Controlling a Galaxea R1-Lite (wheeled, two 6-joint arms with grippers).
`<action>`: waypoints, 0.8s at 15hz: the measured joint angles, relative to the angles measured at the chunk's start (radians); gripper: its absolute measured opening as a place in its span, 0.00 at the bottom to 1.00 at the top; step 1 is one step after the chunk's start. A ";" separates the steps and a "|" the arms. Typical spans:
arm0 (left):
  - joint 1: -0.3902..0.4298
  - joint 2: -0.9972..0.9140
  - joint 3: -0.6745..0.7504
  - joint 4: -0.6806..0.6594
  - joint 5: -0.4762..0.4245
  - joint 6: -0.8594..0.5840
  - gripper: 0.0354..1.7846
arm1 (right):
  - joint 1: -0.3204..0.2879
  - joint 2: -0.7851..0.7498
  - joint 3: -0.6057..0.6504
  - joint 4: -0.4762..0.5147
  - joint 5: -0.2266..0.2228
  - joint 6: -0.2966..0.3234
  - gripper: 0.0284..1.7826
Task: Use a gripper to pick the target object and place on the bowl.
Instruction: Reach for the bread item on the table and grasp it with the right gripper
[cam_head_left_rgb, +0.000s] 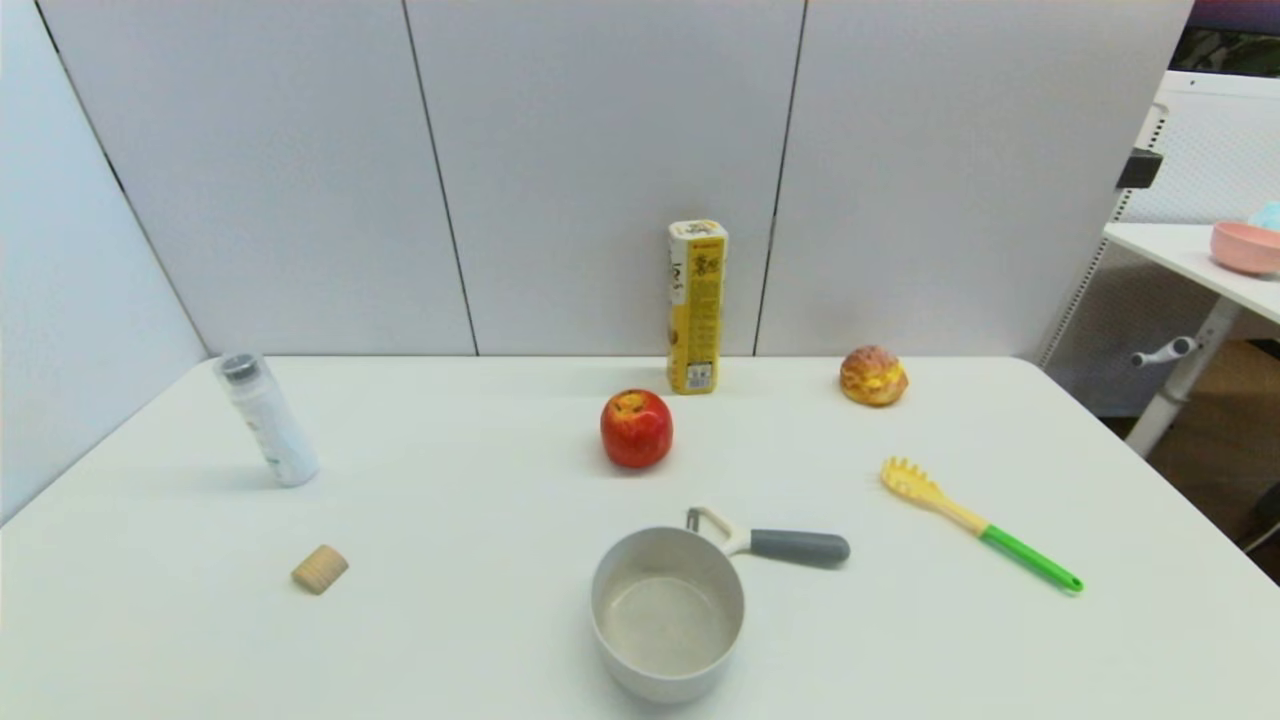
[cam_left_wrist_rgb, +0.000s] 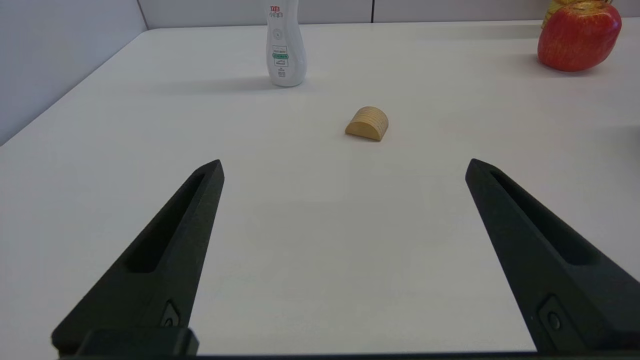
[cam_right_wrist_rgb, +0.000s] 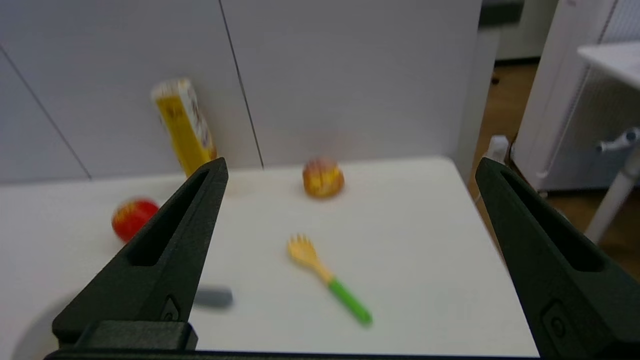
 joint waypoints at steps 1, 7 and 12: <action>0.000 0.000 0.000 0.000 0.000 0.000 0.96 | 0.002 0.088 -0.095 0.001 -0.001 0.000 0.96; 0.000 0.000 0.000 0.000 0.000 0.000 0.96 | 0.044 0.505 -0.495 0.003 0.005 -0.020 0.96; 0.001 0.000 0.000 0.000 0.000 0.000 0.96 | 0.106 0.807 -0.701 0.006 0.007 -0.054 0.96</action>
